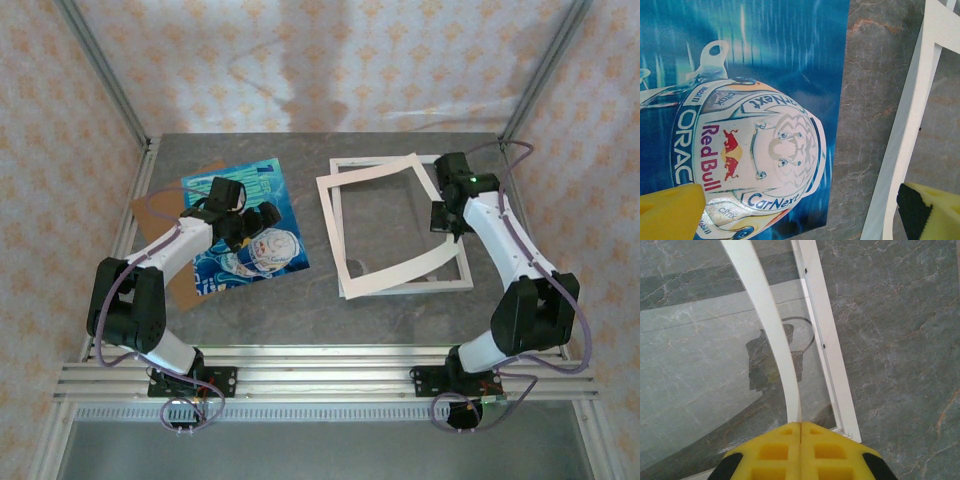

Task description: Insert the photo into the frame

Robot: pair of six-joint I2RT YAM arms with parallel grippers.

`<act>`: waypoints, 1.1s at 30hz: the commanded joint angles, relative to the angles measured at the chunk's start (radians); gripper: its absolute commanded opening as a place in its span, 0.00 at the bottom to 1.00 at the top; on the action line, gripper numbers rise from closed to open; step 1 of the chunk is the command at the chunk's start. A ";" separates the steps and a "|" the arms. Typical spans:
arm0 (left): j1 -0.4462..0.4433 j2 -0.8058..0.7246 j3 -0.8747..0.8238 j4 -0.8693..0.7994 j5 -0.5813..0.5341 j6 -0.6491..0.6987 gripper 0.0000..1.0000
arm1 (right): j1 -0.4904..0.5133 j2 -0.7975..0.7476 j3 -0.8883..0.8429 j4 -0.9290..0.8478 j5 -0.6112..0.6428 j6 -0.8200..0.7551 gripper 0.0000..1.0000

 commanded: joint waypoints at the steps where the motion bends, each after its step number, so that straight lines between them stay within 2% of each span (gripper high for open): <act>1: -0.005 0.020 0.007 -0.001 -0.006 0.001 1.00 | -0.008 -0.048 -0.013 0.043 -0.150 -0.010 0.00; 3: -0.008 0.024 0.009 -0.002 -0.008 0.002 1.00 | -0.008 -0.092 -0.015 0.085 -0.274 -0.009 0.00; 7: -0.009 0.027 0.008 -0.002 -0.008 0.002 1.00 | -0.008 -0.136 0.025 0.067 -0.240 -0.026 0.00; 13: -0.014 0.041 0.011 0.008 -0.002 -0.003 1.00 | -0.008 -0.148 0.115 0.003 -0.350 -0.012 0.00; 22: -0.027 0.051 0.008 0.021 0.008 -0.007 1.00 | -0.009 -0.093 0.152 -0.102 -0.218 -0.067 0.00; 26: -0.032 0.055 0.012 0.016 0.010 -0.004 1.00 | -0.013 -0.066 0.157 -0.136 -0.117 -0.060 0.00; 29: -0.032 0.060 0.022 0.005 0.010 0.002 1.00 | -0.032 -0.068 0.167 -0.131 -0.115 -0.026 0.00; 33: -0.034 0.064 0.034 -0.008 0.009 0.007 1.00 | -0.047 -0.073 0.224 -0.135 -0.191 0.011 0.00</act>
